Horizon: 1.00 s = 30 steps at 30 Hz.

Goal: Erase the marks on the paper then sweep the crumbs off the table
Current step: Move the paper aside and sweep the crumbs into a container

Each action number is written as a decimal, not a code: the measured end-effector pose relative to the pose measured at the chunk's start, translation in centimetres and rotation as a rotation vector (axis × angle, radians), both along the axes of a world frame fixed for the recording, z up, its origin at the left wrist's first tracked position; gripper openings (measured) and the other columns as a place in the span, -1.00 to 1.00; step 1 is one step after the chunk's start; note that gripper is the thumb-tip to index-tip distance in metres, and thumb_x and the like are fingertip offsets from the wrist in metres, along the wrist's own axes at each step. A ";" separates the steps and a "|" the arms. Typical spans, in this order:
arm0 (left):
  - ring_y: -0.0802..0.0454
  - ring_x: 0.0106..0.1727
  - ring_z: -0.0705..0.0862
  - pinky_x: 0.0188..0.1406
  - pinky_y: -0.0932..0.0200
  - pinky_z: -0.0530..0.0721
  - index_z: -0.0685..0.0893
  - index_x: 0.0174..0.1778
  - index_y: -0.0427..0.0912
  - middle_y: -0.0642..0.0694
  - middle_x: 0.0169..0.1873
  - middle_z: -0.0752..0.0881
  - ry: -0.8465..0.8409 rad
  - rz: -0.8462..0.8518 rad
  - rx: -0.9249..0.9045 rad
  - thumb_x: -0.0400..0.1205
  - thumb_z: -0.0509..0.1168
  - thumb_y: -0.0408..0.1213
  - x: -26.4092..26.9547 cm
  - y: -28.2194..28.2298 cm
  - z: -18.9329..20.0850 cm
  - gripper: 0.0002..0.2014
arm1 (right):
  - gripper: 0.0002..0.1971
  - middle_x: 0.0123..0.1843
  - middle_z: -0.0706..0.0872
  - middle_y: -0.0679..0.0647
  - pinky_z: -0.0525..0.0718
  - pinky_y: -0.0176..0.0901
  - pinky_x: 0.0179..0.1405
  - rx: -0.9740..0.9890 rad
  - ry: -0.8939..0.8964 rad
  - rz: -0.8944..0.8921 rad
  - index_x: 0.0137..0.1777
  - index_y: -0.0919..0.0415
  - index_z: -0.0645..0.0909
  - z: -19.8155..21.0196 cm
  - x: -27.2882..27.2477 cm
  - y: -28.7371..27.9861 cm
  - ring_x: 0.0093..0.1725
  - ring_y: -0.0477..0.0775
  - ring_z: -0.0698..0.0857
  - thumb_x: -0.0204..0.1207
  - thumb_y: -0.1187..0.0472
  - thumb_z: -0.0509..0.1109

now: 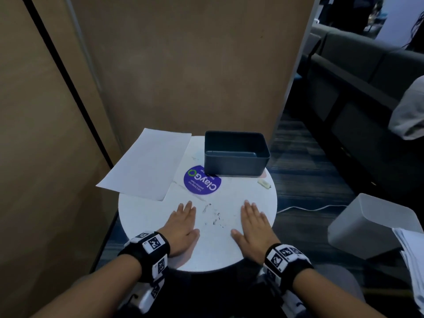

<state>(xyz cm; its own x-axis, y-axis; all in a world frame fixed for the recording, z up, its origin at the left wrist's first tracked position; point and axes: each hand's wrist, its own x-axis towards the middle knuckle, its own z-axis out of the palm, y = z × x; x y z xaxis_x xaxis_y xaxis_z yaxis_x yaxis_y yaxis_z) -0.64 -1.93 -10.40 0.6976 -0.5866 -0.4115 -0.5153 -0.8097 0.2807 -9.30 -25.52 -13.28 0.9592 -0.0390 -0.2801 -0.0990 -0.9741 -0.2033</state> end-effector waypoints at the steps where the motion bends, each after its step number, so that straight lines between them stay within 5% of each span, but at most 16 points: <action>1: -0.20 0.73 -0.30 0.67 -0.03 -0.23 -0.21 0.74 -0.28 -0.23 0.72 -0.31 0.014 -0.034 -0.012 0.81 0.01 -0.02 -0.9 -0.1 0.0 -0.28 | -0.15 0.72 -0.41 0.10 -0.37 -0.06 0.63 0.036 0.005 0.067 0.72 0.24 -0.31 0.2 -0.5 1.0 0.71 0.10 -0.38 0.65 -0.32 -0.19; 3: -0.13 0.71 -0.37 0.66 0.00 -0.28 -0.28 0.73 -0.26 -0.15 0.69 -0.39 0.023 -0.116 -0.025 0.74 0.11 0.18 -2.3 0.5 -0.1 -0.09 | -0.24 0.75 -0.33 0.06 -0.31 -0.09 0.66 0.161 -0.002 0.148 0.74 0.23 -0.25 1.0 -1.0 1.9 0.73 0.07 -0.32 0.72 -0.20 -0.09; 6: -0.05 0.63 -0.49 0.59 0.05 -0.37 -0.42 0.68 -0.26 -0.08 0.58 -0.53 -0.023 -0.210 0.063 0.50 0.16 0.50 -2.7 2.9 -0.6 0.23 | -0.24 0.76 -0.25 0.09 -0.23 -0.10 0.69 0.279 -0.119 0.009 0.75 0.25 -0.18 1.4 0.1 0.7 0.74 0.06 -0.26 0.66 -0.17 -0.15; 13: -0.12 0.65 -0.53 0.68 -0.20 -0.35 -0.44 0.68 -0.18 -0.07 0.63 -0.55 -0.152 -0.195 0.171 0.32 -0.03 0.71 -2.4 1.5 -2.6 0.33 | -0.29 0.74 -0.40 0.09 -0.31 0.06 0.70 0.045 0.005 -0.054 0.73 0.22 -0.29 -0.3 0.4 0.4 0.72 0.08 -0.37 0.74 -0.19 -0.26; 16: -0.11 0.69 -0.46 0.68 -0.18 -0.32 -0.40 0.70 -0.15 -0.06 0.67 -0.47 -0.144 -0.144 0.156 0.31 -0.08 0.69 -1.4 -0.3 -2.2 0.29 | -0.23 0.73 -0.42 0.09 -0.34 0.04 0.68 0.029 0.020 -0.055 0.73 0.21 -0.32 -0.5 0.8 0.1 0.71 0.07 -0.38 0.68 -0.27 -0.30; 19: -0.13 0.73 -0.33 0.70 -0.10 -0.21 -0.29 0.73 -0.18 -0.11 0.72 -0.35 -0.136 -0.064 0.077 0.58 0.01 0.47 -0.7 -1.0 -1.8 0.05 | -0.16 0.74 -0.40 0.09 -0.36 -0.01 0.64 0.061 0.009 -0.053 0.73 0.20 -0.32 -0.8 0.9 -0.2 0.72 0.05 -0.37 0.57 -0.33 -0.43; 21: -0.10 0.75 -0.26 0.69 -0.02 -0.17 -0.21 0.75 -0.18 -0.12 0.74 -0.27 -0.164 -0.007 -0.002 0.60 -0.20 0.39 -0.4 -0.2 -1.6 -0.06 | -0.04 0.73 -0.41 0.09 -0.38 -0.06 0.63 0.106 -0.029 -0.083 0.72 0.22 -0.31 -0.9 1.1 -0.4 0.72 0.04 -0.35 0.44 -0.40 -0.53; 25: -0.11 0.75 -0.20 0.69 0.01 -0.13 -0.12 0.75 -0.20 -0.14 0.75 -0.21 -0.178 0.077 0.011 0.65 -0.28 0.24 -0.7 3.6 -1.9 -0.18 | -0.15 0.74 -0.36 0.20 -0.29 0.07 0.70 0.107 -0.069 -0.248 0.73 0.29 -0.26 -0.7 0.2 1.4 0.73 0.18 -0.33 0.63 -0.33 -0.32; 28: -0.12 0.75 -0.22 0.70 0.00 -0.13 -0.15 0.75 -0.21 -0.15 0.74 -0.23 -0.152 0.120 0.052 0.60 -0.35 0.27 -1.5 5.3 -2.9 -0.14 | -0.02 0.71 -0.43 0.18 -0.37 0.06 0.65 0.124 -0.028 -0.107 0.71 0.31 -0.31 -0.2 -1.5 5.3 0.71 0.21 -0.40 0.48 -0.43 -0.42; 30: -0.12 0.75 -0.25 0.69 -0.01 -0.17 -0.18 0.75 -0.21 -0.15 0.74 -0.25 -0.130 0.151 0.036 0.57 -0.34 0.26 -1.6 5.4 -3.3 -0.12 | -0.10 0.69 -0.46 0.11 -0.39 0.00 0.63 0.239 0.000 0.049 0.70 0.29 -0.34 0.2 -2.2 8.0 0.69 0.13 -0.43 0.61 -0.37 -0.26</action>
